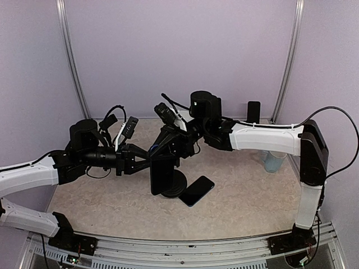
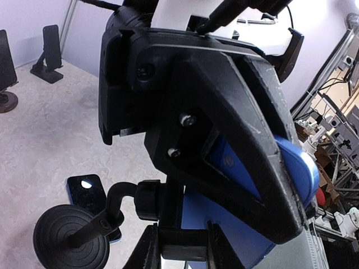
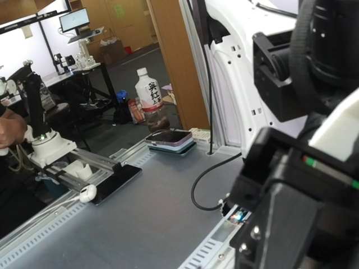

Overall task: Place the phone on the phone stand
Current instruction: Install the phone on the phone stand, then place the phone stand with the phone at the center of the board.

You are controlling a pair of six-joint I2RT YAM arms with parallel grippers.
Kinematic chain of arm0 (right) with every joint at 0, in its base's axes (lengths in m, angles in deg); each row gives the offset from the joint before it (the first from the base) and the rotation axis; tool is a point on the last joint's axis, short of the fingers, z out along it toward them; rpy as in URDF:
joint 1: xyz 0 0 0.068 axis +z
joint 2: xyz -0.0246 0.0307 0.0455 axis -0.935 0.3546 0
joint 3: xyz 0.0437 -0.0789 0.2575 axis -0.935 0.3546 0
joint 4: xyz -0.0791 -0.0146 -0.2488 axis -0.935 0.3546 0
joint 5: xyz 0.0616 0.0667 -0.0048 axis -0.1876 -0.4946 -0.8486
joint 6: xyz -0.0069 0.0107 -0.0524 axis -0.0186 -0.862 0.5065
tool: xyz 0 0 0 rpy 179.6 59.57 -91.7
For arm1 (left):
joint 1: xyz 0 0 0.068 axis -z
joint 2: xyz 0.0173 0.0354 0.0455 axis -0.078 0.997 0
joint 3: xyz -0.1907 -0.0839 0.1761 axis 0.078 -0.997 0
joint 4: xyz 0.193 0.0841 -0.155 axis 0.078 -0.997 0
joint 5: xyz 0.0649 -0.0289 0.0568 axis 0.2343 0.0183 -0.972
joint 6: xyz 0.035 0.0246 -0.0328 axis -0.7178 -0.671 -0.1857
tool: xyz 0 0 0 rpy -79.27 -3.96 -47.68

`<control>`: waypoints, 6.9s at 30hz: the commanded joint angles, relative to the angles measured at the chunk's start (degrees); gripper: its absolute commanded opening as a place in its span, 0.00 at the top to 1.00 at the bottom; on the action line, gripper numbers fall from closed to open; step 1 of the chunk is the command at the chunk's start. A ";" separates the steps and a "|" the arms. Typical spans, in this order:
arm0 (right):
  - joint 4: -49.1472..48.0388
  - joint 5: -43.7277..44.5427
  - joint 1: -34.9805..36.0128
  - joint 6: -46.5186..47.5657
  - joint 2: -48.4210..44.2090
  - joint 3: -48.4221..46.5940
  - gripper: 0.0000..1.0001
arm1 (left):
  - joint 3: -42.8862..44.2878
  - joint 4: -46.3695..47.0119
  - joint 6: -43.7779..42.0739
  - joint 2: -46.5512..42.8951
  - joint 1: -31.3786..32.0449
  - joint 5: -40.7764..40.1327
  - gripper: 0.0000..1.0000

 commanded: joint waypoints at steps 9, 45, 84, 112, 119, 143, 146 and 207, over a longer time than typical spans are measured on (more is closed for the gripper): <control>1.24 1.40 -2.29 0.53 -2.34 2.13 1.00 | 3.84 2.61 -3.11 -3.20 0.36 1.86 1.00; 10.21 5.90 -8.18 5.67 -5.33 4.87 1.00 | 4.58 -3.43 -4.52 -6.79 0.35 -0.36 1.00; 19.06 14.14 -8.48 6.88 -3.49 0.55 1.00 | 5.09 -4.65 -4.72 -6.67 -0.63 -2.38 1.00; 17.41 14.09 -5.21 5.81 -2.34 -1.23 1.00 | 3.07 -0.39 -2.22 -4.73 -0.53 -3.80 0.79; 17.36 13.96 -4.67 5.67 -1.78 -2.06 1.00 | 2.79 -0.45 -2.33 -4.96 -0.53 -3.99 0.66; 17.41 16.75 -4.28 4.48 -0.02 -6.30 1.00 | 2.71 -1.73 -3.10 -7.67 -1.56 -7.65 0.15; 16.60 17.81 -4.27 3.46 0.32 -7.03 1.00 | 2.50 -1.77 -2.85 -8.37 -1.76 -8.38 0.08; 18.41 25.03 -5.51 2.93 4.67 -10.96 0.34 | 0.09 -0.10 0.18 -10.60 -4.05 -14.92 0.01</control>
